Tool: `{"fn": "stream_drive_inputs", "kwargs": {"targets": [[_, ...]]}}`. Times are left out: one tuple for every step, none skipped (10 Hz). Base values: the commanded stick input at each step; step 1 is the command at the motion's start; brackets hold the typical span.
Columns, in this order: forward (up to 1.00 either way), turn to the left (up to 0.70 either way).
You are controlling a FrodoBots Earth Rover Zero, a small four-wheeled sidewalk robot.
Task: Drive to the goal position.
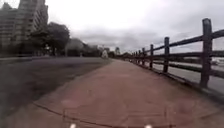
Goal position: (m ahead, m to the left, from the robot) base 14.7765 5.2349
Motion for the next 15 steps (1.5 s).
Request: {"fn": "stream_drive_inputs", "kwargs": {"targets": [[0.84, 0.0], [0.84, 0.0], [0.84, 0.0], [0.84, 0.0], [0.84, 0.0], [0.84, 0.0], [0.84, 0.0], [0.84, 0.0], [0.84, 0.0], [0.84, 0.0], [0.84, 0.0], [0.84, 0.0], [0.84, 0.0], [0.84, 0.0], [0.84, 0.0]]}}
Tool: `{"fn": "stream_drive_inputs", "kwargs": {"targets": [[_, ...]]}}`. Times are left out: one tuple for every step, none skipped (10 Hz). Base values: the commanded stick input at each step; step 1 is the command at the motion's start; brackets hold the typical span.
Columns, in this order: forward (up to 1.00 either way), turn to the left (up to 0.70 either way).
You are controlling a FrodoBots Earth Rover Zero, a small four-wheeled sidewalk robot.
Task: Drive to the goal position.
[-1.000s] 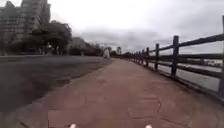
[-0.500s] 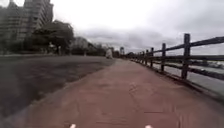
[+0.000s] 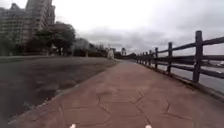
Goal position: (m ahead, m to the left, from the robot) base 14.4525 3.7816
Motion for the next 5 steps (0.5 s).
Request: {"fn": "stream_drive_inputs", "kwargs": {"targets": [[0.84, 0.0], [0.84, 0.0], [0.84, 0.0], [0.84, 0.0], [0.84, 0.0]]}}
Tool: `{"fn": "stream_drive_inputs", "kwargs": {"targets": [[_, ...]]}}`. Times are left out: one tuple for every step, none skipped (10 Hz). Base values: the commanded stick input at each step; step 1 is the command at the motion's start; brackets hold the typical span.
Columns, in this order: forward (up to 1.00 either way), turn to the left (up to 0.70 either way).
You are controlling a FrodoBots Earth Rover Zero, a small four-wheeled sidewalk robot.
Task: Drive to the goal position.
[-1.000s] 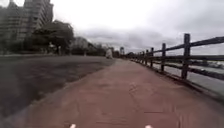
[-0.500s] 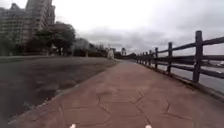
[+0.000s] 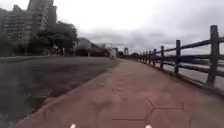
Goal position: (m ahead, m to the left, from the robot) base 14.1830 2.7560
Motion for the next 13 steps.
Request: {"fn": "stream_drive_inputs", "kwargs": {"targets": [[0.84, 0.0], [0.84, 0.0], [0.84, 0.0], [0.84, 0.0], [0.84, 0.0], [0.84, 0.0], [0.84, 0.0], [0.84, 0.0], [0.84, 0.0], [0.84, 0.0], [0.84, 0.0], [0.84, 0.0], [0.84, 0.0]]}}
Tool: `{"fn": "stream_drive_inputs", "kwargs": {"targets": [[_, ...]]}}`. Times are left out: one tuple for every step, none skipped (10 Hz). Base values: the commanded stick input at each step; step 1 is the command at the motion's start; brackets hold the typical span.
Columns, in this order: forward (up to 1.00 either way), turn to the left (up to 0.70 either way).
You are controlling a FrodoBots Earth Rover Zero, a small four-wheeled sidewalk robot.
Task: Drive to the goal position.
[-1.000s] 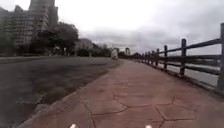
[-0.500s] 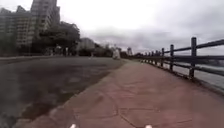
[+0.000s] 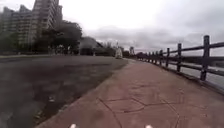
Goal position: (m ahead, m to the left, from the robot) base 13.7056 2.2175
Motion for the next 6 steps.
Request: {"fn": "stream_drive_inputs", "kwargs": {"targets": [[0.84, 0.0], [0.84, 0.0], [0.84, 0.0], [0.84, 0.0], [0.84, 0.0], [0.84, 0.0]]}}
